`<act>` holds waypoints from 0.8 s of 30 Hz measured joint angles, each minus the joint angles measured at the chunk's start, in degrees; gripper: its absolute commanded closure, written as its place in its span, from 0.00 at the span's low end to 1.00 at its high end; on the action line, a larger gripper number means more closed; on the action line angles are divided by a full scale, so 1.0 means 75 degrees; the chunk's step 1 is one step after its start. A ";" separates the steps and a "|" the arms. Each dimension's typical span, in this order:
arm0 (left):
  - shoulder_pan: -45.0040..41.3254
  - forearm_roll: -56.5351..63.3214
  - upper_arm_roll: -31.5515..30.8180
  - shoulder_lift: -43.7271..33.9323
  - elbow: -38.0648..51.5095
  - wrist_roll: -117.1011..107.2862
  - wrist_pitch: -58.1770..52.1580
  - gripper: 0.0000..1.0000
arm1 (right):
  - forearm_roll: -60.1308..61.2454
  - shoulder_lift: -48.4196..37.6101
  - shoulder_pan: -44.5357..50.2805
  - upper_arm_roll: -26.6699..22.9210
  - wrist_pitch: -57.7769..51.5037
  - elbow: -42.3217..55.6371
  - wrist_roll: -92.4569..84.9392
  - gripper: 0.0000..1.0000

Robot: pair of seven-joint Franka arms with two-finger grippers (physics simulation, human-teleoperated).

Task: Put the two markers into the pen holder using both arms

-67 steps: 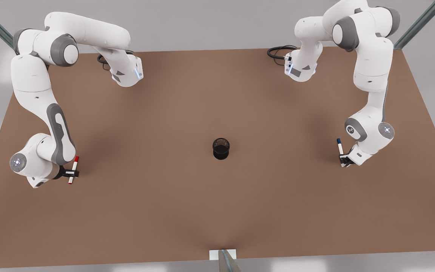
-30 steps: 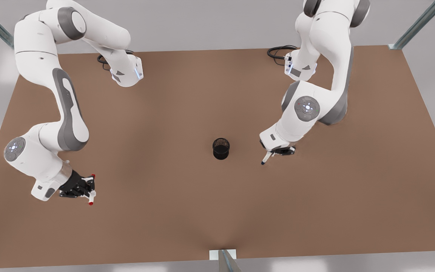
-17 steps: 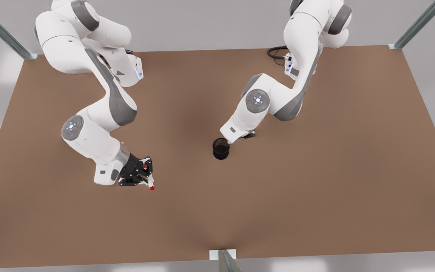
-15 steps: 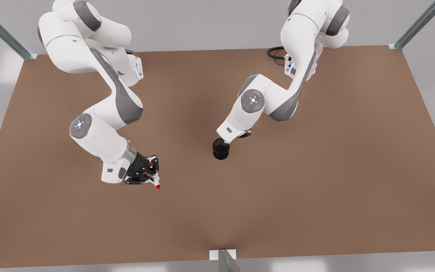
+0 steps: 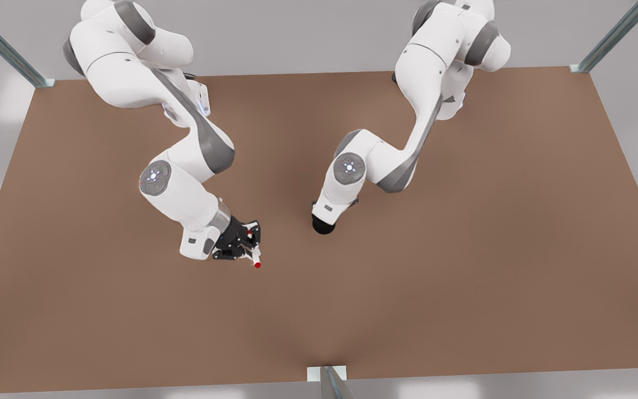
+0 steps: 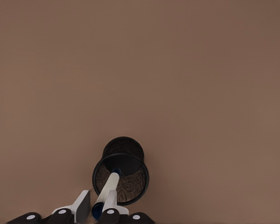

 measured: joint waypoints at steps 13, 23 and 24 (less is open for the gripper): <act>0.3344 0.0505 0.0403 -0.1253 0.0116 0.1417 -0.2073 0.00 | 0.0002 -0.0659 0.0090 0.1044 0.1411 -0.1984 0.1245 0.75; 0.4851 0.1040 -0.0369 -0.3394 -0.0714 0.3293 -0.3184 0.00 | -0.1059 -0.0310 0.3172 -0.1192 0.4990 -0.2452 0.2222 0.74; 0.4858 0.1099 -0.0419 -0.3490 -0.0832 0.3451 -0.3163 0.00 | -0.1179 -0.0215 0.3198 -0.1229 0.5186 -0.2469 0.2312 0.74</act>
